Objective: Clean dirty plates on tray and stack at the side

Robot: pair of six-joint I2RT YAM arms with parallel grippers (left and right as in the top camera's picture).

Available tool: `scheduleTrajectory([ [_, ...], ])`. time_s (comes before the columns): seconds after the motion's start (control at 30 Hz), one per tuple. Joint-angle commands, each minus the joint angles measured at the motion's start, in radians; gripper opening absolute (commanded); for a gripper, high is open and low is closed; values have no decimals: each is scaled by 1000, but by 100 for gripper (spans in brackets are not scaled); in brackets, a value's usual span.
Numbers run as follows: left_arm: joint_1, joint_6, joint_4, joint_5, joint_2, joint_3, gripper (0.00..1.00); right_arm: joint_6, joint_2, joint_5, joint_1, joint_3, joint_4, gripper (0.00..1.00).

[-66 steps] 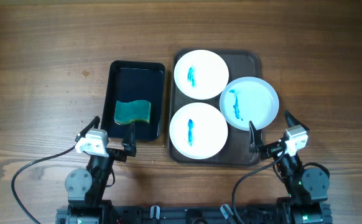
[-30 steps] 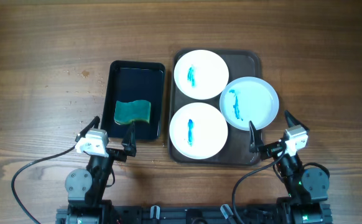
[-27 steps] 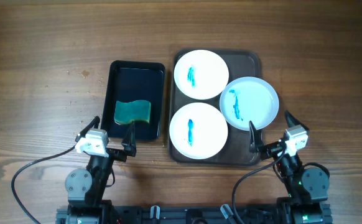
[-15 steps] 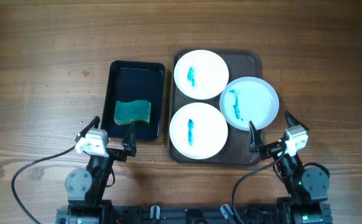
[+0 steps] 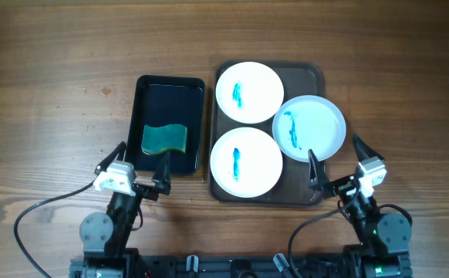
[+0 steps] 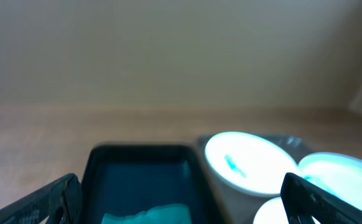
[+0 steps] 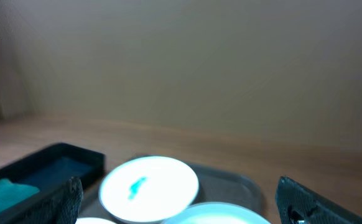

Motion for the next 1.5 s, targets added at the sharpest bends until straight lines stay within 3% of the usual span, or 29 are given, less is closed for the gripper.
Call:
scheduleTrajectory([
  [0.0,7,-69,39,69,3,61,100,29,15,-102,-4,110,-21,100],
  [0.13,7,-89,-172,64,192,327,100,25,196,-99,-4,393,-277,100],
  [0.33,7,-86,-672,62,776,901,100,48,797,-97,-4,1005,-860,100],
  [0.4,7,-85,-800,62,943,1053,100,73,953,-112,-4,1140,-940,99],
  [0.5,7,-90,-869,120,1100,1125,100,134,1119,-303,0,1180,-1043,100],
  [0.6,7,-89,-910,193,1147,1125,100,137,1220,-183,77,1109,-1144,100],
  [0.67,7,-89,-917,193,1163,1125,100,179,1275,-103,198,966,-1080,77],
  [0.8,7,-89,-916,193,1164,1125,100,393,1376,70,317,779,-861,64],
  [0.87,7,-89,-916,190,1164,1125,100,396,1422,113,317,745,-800,53],
  [1.07,6,-85,-925,101,1170,1123,100,348,1537,131,315,737,-592,4],
  [1.17,6,-85,-970,36,1226,1123,89,459,1539,228,311,737,-535,4],
  [1.2,6,-86,-1002,-21,1287,1123,82,471,1539,249,303,737,-522,4],
  [1.3,2,-109,-999,-27,1412,1123,74,467,1539,248,303,737,-505,4],
  [1.37,-19,-113,-991,-36,1512,1123,67,382,1539,182,305,737,-511,4],
  [1.47,-56,-165,-945,-182,1635,1123,65,365,1539,141,305,737,-569,13],
])
